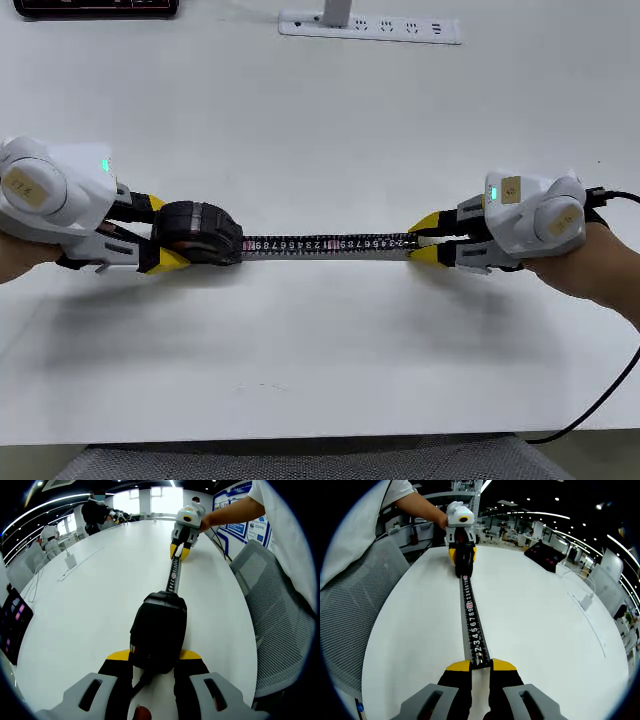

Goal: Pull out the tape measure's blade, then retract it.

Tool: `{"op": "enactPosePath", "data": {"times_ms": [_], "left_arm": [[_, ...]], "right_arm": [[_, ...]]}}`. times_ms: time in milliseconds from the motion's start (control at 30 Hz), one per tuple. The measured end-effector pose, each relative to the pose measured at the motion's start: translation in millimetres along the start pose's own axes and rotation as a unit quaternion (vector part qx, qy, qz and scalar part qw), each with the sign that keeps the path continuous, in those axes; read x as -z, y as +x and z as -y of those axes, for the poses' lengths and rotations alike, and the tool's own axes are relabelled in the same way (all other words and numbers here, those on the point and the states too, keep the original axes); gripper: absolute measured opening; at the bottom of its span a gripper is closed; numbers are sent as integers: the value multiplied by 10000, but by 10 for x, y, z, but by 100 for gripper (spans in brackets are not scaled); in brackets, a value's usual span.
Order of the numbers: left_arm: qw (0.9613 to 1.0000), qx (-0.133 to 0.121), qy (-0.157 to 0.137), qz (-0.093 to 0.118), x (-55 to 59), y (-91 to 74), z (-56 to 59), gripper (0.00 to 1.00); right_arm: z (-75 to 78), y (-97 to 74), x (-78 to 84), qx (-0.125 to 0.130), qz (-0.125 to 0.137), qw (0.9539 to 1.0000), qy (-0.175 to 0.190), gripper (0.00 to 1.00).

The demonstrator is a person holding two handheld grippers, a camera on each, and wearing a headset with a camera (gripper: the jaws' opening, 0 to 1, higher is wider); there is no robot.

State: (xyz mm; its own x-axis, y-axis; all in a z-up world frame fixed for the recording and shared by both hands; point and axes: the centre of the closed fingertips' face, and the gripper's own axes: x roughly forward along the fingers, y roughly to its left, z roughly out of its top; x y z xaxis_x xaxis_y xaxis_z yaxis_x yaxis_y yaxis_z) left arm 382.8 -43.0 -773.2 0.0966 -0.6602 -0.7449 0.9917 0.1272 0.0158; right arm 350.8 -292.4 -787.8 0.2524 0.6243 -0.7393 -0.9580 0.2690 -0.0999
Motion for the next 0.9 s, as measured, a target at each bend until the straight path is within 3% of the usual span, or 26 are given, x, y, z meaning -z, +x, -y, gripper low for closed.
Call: {"op": "enactPosePath", "data": {"times_ms": [900], "left_arm": [[10000, 10, 31, -25, -4, -7, 13, 26]], "right_arm": [[27, -238, 239, 43, -234, 9997, 46, 8]]}}
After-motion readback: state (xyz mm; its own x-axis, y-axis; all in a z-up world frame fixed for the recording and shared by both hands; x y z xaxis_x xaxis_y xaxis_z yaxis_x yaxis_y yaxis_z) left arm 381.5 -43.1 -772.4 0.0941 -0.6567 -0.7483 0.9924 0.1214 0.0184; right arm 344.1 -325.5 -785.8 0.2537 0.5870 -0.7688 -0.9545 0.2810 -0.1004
